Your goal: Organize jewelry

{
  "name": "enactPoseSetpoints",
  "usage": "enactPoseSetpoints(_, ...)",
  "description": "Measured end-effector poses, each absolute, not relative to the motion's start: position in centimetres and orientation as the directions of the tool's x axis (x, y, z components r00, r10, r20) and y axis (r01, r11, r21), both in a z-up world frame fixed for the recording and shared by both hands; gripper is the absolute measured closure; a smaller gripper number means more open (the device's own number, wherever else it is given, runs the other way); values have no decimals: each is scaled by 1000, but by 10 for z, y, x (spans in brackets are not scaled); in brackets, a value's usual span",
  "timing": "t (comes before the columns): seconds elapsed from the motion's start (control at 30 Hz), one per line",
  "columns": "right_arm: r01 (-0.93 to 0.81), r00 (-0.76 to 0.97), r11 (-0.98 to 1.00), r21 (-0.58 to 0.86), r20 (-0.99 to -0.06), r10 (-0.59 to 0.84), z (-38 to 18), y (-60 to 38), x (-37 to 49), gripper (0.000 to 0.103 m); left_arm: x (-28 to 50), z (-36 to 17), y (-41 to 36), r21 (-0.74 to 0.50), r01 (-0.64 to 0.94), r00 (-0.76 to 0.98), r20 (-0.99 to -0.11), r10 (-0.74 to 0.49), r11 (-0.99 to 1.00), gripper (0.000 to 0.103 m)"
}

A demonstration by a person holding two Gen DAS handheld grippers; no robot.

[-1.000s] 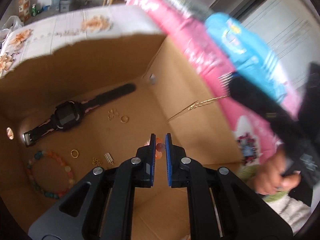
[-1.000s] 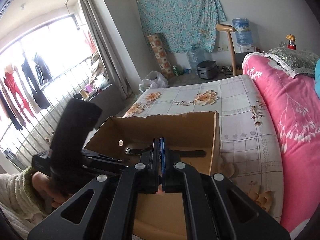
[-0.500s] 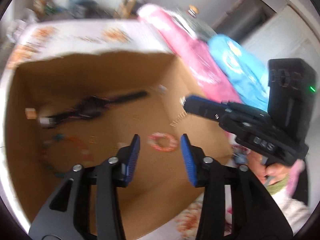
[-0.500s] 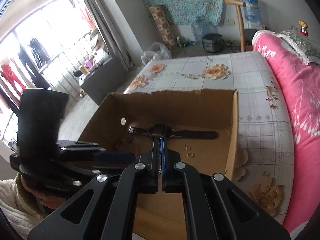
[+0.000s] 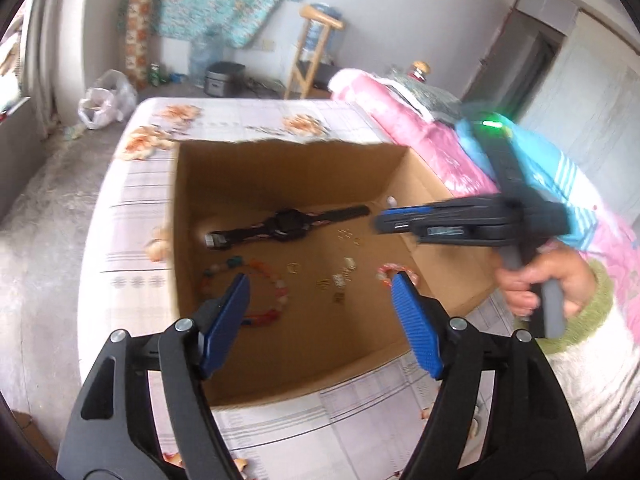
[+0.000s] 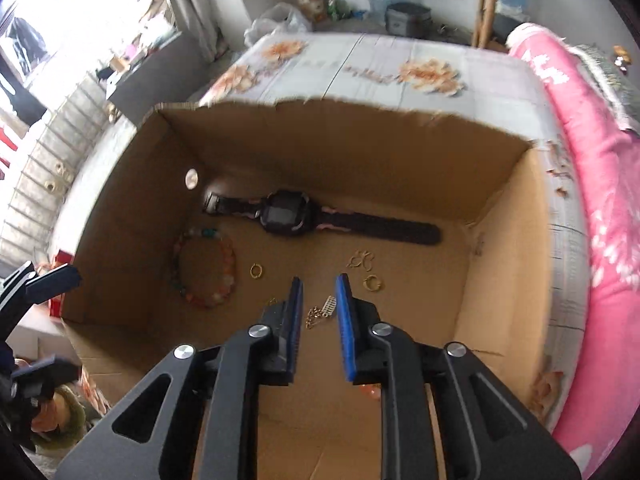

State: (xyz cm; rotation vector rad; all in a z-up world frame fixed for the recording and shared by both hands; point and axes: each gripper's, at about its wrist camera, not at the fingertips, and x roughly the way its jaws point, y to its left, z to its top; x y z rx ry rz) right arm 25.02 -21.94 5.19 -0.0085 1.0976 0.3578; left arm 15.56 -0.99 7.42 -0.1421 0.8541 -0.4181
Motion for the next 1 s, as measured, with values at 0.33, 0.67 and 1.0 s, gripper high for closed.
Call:
enactPoseSetpoints(0.33, 18, 622, 938, 347, -738, 261, 79, -335, 168, 58, 153, 57, 46, -298, 106, 639, -711, -294, 949, 22)
enactPoseSetpoints(0.67, -19, 489, 891, 454, -773, 404, 35, -324, 158, 54, 150, 22, 25, -415, 135, 530, -737, -419, 900, 21)
enactPoseSetpoints(1.0, 15, 491, 882, 471, -772, 404, 32, -328, 107, 54, 101, 24, 26, -414, 152, 499, -752, -431, 897, 21)
